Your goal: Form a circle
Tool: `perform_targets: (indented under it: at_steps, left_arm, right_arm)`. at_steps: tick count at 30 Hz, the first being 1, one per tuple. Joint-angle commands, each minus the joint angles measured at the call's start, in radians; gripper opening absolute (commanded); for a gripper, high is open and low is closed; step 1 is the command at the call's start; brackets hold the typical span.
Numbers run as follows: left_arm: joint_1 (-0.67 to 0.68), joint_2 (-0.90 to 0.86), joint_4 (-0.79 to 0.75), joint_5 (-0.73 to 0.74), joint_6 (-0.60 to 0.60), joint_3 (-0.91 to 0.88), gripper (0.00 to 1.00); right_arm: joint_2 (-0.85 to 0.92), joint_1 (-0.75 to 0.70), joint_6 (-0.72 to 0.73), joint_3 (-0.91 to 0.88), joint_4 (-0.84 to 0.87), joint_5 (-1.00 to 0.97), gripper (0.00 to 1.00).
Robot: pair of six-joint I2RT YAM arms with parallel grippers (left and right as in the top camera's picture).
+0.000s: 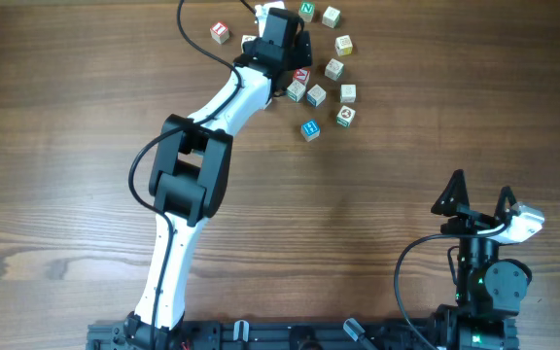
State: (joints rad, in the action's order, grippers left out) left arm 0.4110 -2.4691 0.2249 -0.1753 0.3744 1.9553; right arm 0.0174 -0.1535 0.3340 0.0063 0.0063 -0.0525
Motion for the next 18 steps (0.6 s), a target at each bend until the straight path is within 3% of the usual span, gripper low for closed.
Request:
perform_targets:
  at_steps: [1,5,12,18]
  left_arm:
    - [-0.029,-0.028,-0.009,0.093,-0.031,-0.008,0.87]
    - [-0.037,-0.030,-0.023,0.150,-0.032,-0.008,0.83]
    - [-0.027,-0.032,0.020,0.148,-0.161,-0.008,0.82]
    - [-0.028,-0.036,0.035,0.133,-0.163,-0.008,0.78]
  right_arm:
    - [-0.007,-0.003,-0.016,-0.001,0.005,0.009,1.00]
    - [-0.007,-0.003,-0.016,-0.001,0.005,0.009,1.00]
    - [-0.007,-0.003,-0.016,-0.001,0.005,0.009,1.00]
    - [-0.007,-0.003,-0.016,-0.001,0.005,0.009,1.00]
